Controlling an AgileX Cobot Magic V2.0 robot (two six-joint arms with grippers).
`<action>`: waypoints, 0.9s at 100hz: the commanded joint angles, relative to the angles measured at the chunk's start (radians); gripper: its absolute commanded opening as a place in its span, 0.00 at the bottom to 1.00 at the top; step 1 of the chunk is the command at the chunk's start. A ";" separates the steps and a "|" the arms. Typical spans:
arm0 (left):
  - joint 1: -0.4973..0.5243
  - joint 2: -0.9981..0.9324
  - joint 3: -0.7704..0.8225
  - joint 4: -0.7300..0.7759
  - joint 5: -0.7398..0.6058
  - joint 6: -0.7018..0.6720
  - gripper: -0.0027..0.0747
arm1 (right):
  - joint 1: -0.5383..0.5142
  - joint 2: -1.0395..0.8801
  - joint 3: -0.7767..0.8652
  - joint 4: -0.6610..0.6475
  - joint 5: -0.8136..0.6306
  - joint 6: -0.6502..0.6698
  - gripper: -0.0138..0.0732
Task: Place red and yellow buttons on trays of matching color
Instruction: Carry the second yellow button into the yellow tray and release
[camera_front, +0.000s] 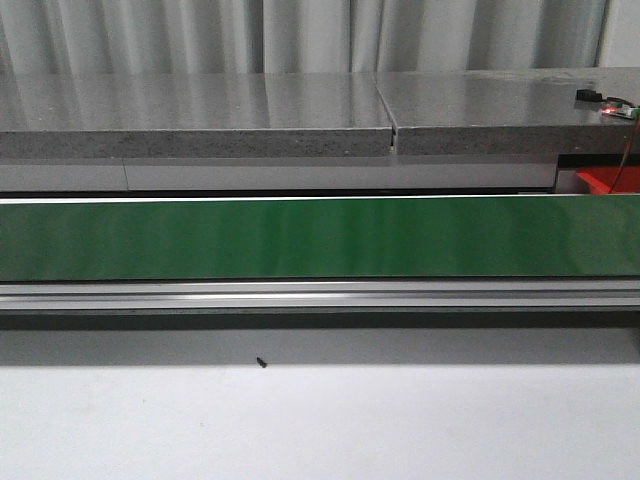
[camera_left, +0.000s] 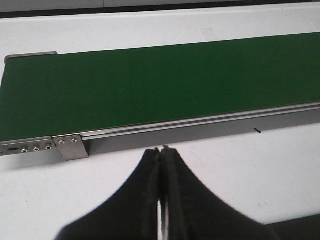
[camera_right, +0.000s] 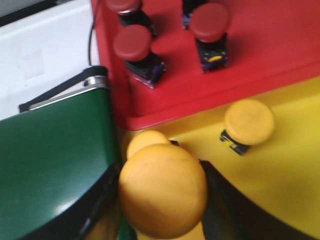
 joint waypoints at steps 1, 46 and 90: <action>-0.008 0.007 -0.023 -0.019 -0.063 0.000 0.01 | -0.036 -0.036 0.006 0.035 -0.079 0.019 0.31; -0.008 0.007 -0.023 -0.019 -0.063 0.000 0.01 | -0.112 0.035 0.039 0.046 -0.165 0.050 0.31; -0.008 0.007 -0.023 -0.019 -0.063 0.000 0.01 | -0.167 0.167 0.039 0.098 -0.232 0.059 0.31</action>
